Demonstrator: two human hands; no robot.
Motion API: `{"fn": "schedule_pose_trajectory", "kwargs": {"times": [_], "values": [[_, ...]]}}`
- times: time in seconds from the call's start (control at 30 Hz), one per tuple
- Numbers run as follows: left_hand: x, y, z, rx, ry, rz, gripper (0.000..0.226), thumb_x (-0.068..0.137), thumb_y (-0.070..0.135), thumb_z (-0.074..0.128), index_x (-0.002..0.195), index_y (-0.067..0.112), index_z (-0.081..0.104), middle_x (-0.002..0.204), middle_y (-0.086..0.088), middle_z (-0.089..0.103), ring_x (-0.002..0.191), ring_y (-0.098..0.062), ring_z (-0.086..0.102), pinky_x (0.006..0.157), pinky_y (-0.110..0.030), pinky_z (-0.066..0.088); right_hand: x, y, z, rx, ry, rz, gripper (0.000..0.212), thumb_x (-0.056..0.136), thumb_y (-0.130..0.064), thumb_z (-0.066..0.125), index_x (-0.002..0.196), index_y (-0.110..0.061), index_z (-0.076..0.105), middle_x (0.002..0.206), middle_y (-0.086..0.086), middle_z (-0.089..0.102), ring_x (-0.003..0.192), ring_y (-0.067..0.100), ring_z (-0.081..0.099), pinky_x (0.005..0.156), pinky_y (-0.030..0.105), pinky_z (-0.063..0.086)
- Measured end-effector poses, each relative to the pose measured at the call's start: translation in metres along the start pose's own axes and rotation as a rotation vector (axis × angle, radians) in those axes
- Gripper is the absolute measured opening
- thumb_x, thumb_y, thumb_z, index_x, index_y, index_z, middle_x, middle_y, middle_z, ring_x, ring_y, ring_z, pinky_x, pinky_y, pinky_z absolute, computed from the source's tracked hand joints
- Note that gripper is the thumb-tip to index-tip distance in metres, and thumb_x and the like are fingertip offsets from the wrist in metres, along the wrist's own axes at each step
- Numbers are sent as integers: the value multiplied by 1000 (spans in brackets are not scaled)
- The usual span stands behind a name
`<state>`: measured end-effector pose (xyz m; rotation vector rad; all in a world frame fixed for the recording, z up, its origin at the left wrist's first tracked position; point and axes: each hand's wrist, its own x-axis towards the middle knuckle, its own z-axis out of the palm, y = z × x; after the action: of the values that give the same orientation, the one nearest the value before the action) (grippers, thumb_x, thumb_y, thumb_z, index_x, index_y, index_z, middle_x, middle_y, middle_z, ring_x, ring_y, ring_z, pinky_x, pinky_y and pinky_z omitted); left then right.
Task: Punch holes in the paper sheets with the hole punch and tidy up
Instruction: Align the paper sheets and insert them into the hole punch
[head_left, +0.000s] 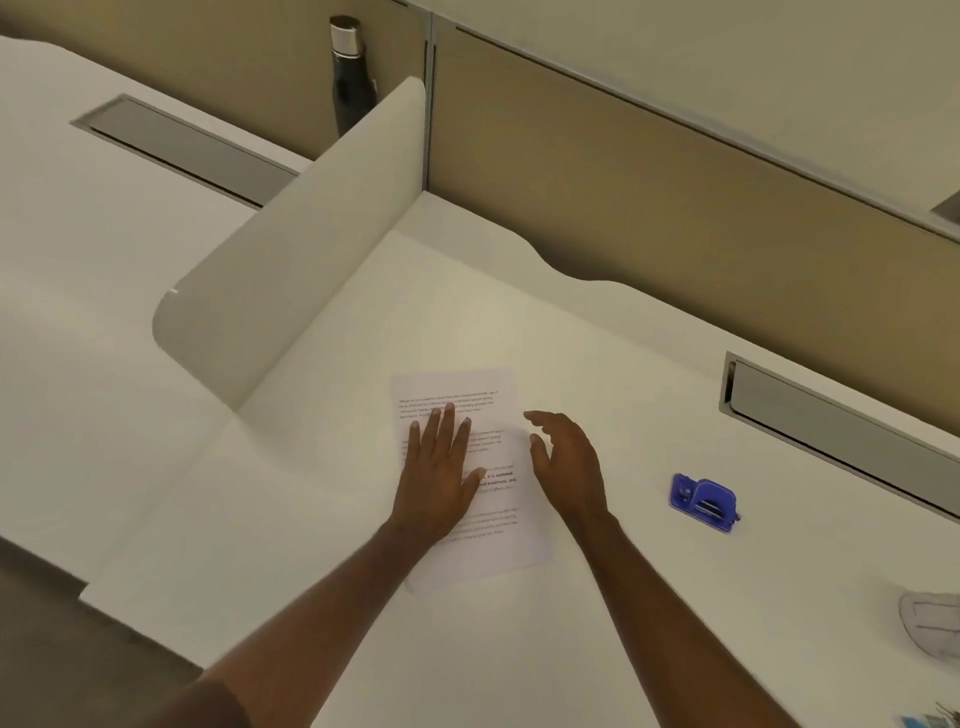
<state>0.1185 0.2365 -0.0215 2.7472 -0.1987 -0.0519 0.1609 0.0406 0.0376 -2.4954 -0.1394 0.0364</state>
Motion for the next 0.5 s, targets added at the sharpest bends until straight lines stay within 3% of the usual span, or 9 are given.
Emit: {"fn": "schedule_pose_trajectory", "kwargs": {"times": [0.17,0.33,0.5], "values": [[1,-6,9,0,26,18,71,101,49,40,156,6,31,166,-20,19,154,-38,18,123,-61,22,52,-10,10,-37,-57,-13,34,95,-16,54,127,-23,61,128,-6,64,114,17,61,99,39,51],[5,-12,15,37,11,12,72,102,51,38,156,4,29,166,-21,17,155,-39,16,122,-62,22,107,-22,18,-135,-193,-64,37,96,-21,55,133,-22,59,135,-2,59,125,19,51,102,33,43],[5,-15,25,71,40,20,73,103,51,37,157,4,24,168,-21,12,157,-36,8,123,-60,18,148,-30,29,-291,-333,-140,31,99,-30,53,126,-19,62,122,3,63,115,24,55,95,37,46]]}}
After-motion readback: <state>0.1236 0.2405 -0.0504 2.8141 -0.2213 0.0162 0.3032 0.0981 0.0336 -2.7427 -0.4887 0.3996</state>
